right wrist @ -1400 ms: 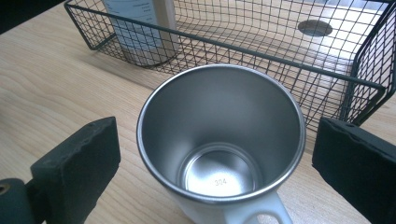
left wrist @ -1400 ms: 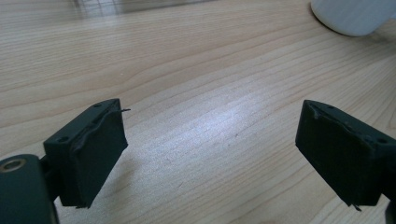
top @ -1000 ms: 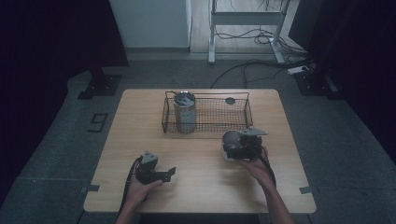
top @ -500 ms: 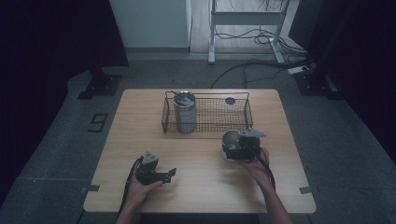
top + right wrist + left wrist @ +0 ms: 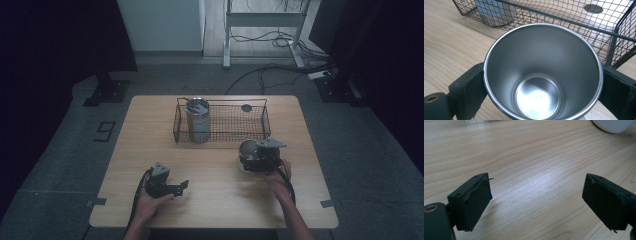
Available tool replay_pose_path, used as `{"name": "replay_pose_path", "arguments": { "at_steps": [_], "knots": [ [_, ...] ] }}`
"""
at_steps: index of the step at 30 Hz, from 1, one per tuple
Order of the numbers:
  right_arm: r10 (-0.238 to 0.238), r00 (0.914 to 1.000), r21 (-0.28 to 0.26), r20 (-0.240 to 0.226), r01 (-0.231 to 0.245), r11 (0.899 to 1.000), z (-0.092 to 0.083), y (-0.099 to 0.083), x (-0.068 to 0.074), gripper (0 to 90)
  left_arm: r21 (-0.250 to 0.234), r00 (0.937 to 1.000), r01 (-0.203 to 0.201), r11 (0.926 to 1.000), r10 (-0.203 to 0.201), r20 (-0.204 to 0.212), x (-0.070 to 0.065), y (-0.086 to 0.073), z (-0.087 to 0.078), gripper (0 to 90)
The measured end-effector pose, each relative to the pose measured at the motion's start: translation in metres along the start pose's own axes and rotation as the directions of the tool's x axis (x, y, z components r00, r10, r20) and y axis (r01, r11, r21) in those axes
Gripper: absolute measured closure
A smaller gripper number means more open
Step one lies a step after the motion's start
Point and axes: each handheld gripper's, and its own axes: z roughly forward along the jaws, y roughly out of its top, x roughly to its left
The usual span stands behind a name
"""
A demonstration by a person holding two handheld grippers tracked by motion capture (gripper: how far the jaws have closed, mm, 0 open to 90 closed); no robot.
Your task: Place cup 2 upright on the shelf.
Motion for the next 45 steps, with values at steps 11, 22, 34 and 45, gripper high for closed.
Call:
{"name": "replay_pose_path", "arguments": {
  "at_steps": [11, 22, 34, 45],
  "knots": [
    [0.006, 0.9998, -0.023, -0.019, -0.006, 1.0, -0.006, 0.001, -0.001, 6.1, 0.0, 1.0, -0.001, 1.0, 0.001, 0.0, 0.002, 0.0, -0.001, 8.7],
    [0.001, 0.9991, -0.06, -0.042, -0.004, 0.998, -0.02, 0.006, 0.0, 6.2, 0.004, 1.0, 0.002, 1.0, -0.002, -0.004, 0.002, 0.0, 0.0, 8.8],
    [-0.012, 0.9979, -0.098, -0.063, 0.006, 0.995, -0.033, 0.014, 0.0, 6.2, -0.001, 0.9998, 0.015, 0.9999, -0.015, -0.01, 0.003, 0.001, 0.002, 10.2],
    [0.0, 0.9964, -0.1, -0.084, -0.009, 0.995, -0.037, 0.02, 0.003, 6.2, 0.009, 0.9998, 0.013, 0.9999, -0.013, -0.013, 0.0, 0.001, 0.006, 11.4]
  ]
}}
